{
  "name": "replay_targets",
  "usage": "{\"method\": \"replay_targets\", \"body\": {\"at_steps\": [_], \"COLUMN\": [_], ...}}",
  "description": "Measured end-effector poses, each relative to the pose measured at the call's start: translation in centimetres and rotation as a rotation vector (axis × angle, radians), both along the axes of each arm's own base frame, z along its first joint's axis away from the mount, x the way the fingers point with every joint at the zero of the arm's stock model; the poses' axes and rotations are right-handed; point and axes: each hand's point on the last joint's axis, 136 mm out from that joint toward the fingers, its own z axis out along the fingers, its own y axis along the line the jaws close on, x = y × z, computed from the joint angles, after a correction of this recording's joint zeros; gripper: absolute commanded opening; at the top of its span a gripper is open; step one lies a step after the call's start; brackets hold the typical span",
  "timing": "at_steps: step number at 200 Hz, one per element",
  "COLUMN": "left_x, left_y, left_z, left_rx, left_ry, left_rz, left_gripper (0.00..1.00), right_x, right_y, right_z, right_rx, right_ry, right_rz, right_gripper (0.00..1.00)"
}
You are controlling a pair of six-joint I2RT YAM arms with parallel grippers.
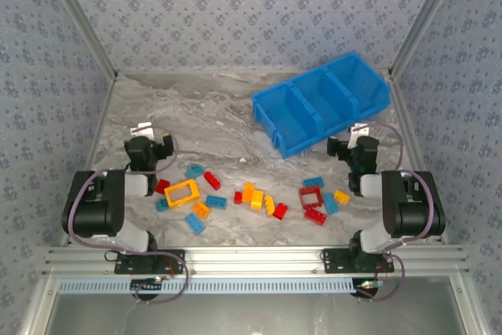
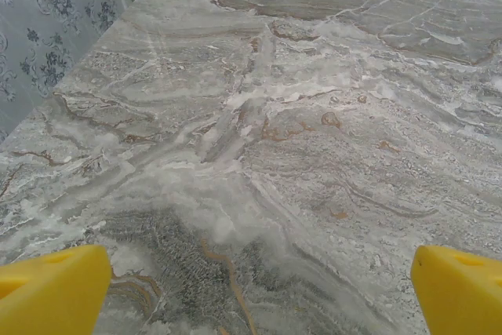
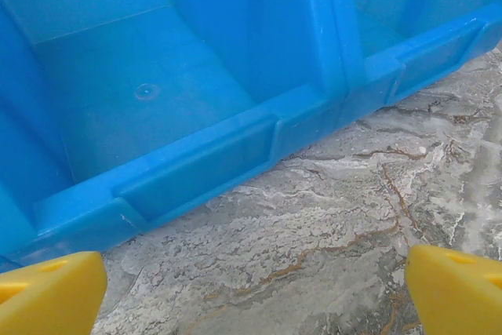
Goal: Sort the legos into containers by color
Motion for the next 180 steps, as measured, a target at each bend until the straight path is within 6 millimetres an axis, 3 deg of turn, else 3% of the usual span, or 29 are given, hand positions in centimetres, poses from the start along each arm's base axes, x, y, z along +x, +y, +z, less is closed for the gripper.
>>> {"method": "replay_targets", "body": {"at_steps": [155, 167, 180], "left_x": [-0.3, -0.3, 0.3], "left_y": [-0.2, -0.6, -1.8], "left_z": [-0.2, 0.9, 4.9], "left_rx": [0.008, 0.019, 0.024], "left_ry": [0.041, 0.076, 0.019], "left_rz": [0.004, 0.005, -0.016], "left_gripper": [0.98, 0.98, 0.98], "right_x": [-0.2, -0.2, 0.1], "right_y": [0.0, -0.3, -0.5], "right_z": [0.0, 1.3, 5.1], "right_rx": [0.001, -0.007, -0.019], "right_ry": [0.030, 0.044, -0.005], "right_rz": [0.000, -0.018, -0.035], "right_gripper": [1.00, 1.00, 1.00]}}
